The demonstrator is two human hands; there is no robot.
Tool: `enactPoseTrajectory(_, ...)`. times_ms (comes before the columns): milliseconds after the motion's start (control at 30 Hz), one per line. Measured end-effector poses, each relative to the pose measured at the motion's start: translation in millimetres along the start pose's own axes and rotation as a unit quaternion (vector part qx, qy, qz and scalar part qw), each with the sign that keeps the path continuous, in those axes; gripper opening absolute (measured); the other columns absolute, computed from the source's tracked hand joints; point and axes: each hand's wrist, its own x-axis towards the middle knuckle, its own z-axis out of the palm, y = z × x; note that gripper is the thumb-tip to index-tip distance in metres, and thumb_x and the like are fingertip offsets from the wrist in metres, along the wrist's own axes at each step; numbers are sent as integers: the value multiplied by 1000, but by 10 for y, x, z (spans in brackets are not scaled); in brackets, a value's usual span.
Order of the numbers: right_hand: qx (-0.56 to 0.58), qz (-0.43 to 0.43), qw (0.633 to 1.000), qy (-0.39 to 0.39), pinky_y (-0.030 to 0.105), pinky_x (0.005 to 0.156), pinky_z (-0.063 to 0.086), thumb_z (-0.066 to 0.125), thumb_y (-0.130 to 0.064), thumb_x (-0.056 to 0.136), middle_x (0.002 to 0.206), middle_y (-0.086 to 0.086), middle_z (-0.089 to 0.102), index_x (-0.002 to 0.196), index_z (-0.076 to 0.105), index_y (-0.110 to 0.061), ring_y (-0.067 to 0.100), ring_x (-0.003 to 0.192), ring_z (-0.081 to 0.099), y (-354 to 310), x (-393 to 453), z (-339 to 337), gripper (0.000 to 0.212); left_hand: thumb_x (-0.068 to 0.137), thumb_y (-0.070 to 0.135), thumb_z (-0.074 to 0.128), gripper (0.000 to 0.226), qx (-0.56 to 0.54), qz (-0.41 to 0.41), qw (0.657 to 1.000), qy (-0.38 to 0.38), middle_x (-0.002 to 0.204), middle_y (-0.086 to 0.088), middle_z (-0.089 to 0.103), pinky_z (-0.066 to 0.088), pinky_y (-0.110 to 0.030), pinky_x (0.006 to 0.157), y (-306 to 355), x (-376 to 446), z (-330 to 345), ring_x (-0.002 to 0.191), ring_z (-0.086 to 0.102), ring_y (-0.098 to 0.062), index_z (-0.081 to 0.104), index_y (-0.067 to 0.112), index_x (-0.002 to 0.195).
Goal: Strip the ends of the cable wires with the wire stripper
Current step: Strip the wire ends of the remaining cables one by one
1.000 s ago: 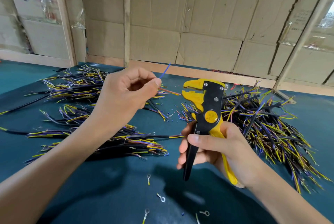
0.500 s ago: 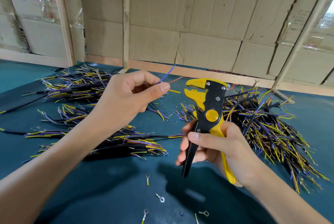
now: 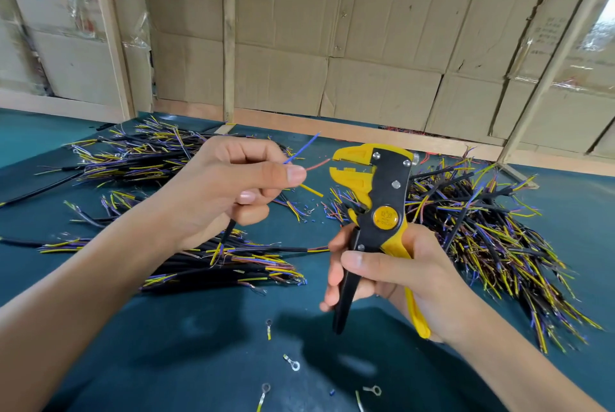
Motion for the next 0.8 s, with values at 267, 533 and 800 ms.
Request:
enactPoseTrajectory(267, -23, 5, 999, -27, 53, 73, 58, 71, -11, 85, 82, 22, 67, 98, 71, -5, 42, 72, 69, -32, -19, 34, 15, 69, 22, 78, 33, -21, -47, 998, -27, 54, 3, 36, 21, -12, 38, 6, 0, -10, 45, 21, -8, 49, 13, 56)
enactPoseTrajectory(533, -36, 3, 998, -52, 47, 67, 57, 68, -10, 82, 72, 17, 66, 86, 69, -7, 37, 63, 69, -79, -14, 38, 6, 70, 22, 78, 32, -32, -57, 997, -31, 56, 2, 33, 20, -12, 39, -2, 5, -1, 45, 20, -8, 51, 14, 56)
enactPoseTrajectory(800, 25, 6, 999, 45, 30, 44, 48, 66, -15, 55, 50, 16, 51, 59, 58, -6, 26, 36, 49, -51, 3, 159, 12, 78, 14, 79, 24, 30, 5, 1000, 6, 52, 7, 41, 21, -16, 41, -32, 14, -2, 44, 26, -8, 61, 9, 62)
